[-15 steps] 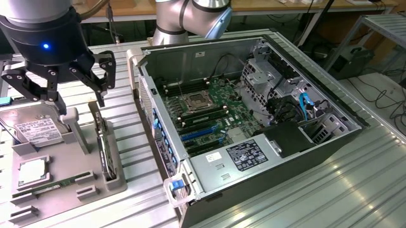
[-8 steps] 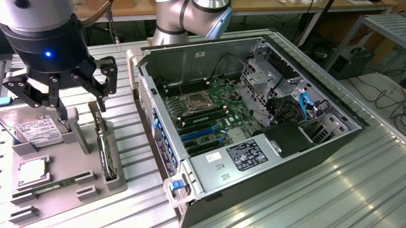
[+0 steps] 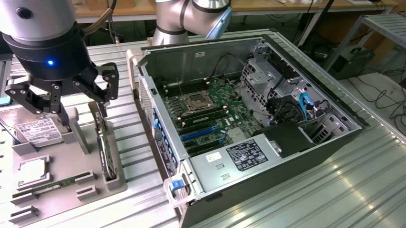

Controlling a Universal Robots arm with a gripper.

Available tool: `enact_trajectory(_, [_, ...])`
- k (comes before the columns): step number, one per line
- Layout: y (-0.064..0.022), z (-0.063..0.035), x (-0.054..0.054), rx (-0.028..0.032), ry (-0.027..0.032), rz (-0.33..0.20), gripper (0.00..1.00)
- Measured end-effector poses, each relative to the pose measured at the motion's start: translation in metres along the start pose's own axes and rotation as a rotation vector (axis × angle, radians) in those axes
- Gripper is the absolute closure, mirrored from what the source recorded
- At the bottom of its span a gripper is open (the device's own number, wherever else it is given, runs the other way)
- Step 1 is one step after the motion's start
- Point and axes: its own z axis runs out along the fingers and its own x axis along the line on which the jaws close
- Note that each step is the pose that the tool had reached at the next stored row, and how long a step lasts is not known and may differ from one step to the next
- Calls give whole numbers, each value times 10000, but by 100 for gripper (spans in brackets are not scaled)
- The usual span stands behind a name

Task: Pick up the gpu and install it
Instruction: 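Pick up the gpu and move the gpu toward the slot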

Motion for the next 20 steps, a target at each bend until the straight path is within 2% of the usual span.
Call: enact_trajectory(20, [-164, 140, 1, -2, 2, -65, 34])
